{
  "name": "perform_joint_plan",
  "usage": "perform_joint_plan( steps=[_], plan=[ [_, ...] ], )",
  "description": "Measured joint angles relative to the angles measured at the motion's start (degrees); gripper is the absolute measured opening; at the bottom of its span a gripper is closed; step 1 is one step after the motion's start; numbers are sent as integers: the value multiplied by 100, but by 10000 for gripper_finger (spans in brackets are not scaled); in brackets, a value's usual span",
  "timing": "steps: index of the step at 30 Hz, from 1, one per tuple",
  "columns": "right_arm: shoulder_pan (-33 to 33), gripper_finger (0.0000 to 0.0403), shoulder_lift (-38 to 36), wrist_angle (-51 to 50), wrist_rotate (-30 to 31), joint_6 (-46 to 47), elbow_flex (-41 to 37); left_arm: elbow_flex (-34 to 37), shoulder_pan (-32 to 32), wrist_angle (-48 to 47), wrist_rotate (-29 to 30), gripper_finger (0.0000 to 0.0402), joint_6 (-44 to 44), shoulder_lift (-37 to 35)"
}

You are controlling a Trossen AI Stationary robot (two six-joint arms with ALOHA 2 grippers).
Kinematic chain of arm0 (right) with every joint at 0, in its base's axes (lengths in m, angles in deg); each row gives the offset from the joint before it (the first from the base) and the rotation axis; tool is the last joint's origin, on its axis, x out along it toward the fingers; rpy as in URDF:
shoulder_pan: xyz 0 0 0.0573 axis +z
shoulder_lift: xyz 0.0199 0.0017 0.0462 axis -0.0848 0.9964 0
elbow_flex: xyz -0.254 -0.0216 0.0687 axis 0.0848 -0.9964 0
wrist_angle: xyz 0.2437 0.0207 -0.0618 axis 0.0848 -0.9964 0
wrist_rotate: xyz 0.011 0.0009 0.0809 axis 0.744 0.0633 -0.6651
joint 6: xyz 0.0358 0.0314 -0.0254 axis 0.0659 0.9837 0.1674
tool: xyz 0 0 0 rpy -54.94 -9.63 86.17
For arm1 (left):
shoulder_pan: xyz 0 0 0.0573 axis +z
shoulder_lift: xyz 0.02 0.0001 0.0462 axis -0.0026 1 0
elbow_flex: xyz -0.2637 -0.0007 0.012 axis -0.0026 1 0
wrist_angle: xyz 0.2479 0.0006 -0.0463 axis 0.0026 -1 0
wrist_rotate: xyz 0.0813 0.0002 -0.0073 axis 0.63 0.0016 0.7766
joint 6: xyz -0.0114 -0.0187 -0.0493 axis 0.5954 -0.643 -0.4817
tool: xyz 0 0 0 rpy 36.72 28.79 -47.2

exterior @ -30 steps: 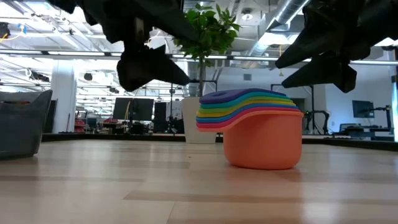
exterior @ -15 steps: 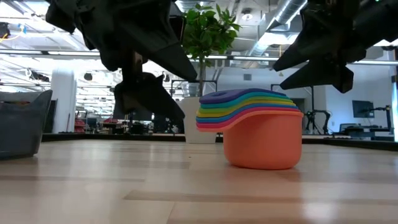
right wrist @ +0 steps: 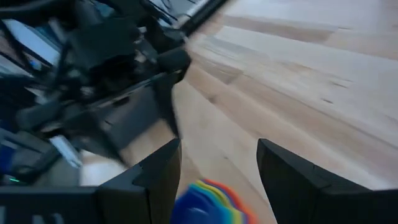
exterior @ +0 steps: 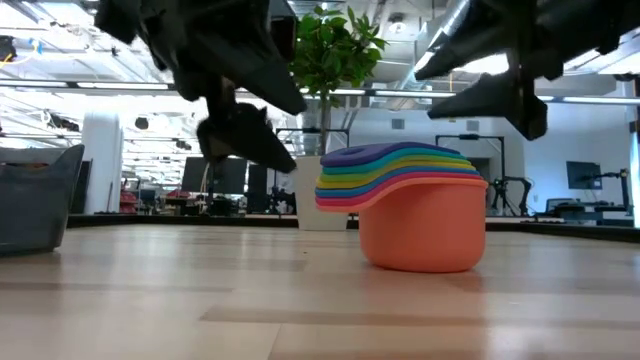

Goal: Nest measuring cups in basket
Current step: Put the nested measuring cups into the black bin

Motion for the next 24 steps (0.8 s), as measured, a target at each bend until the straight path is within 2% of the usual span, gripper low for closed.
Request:
perform_joint_plan(
  steps=[6, 12, 14, 18, 24],
  plan=[
    [188, 234, 0, 694, 300, -62, 2, -4, -339, -1171, 930, 300, 195, -724],
    [838, 234, 257, 952, 1552, 129, 182, -4, -875, -1932, 1778, 300, 307, -1222],
    [1080, 234, 547, 941, 1989, 291, 383, -4, -1031, -2132, 1789, 300, 313, -1332],
    [1397, 234, 1323, 936, 2444, 704, 934, -4, -1297, -2705, 1661, 300, 473, -1582],
    [1549, 234, 2320, 880, 2290, 1462, 1755, -4, -1624, -3279, 1665, 300, 1472, -1913]
  ],
)
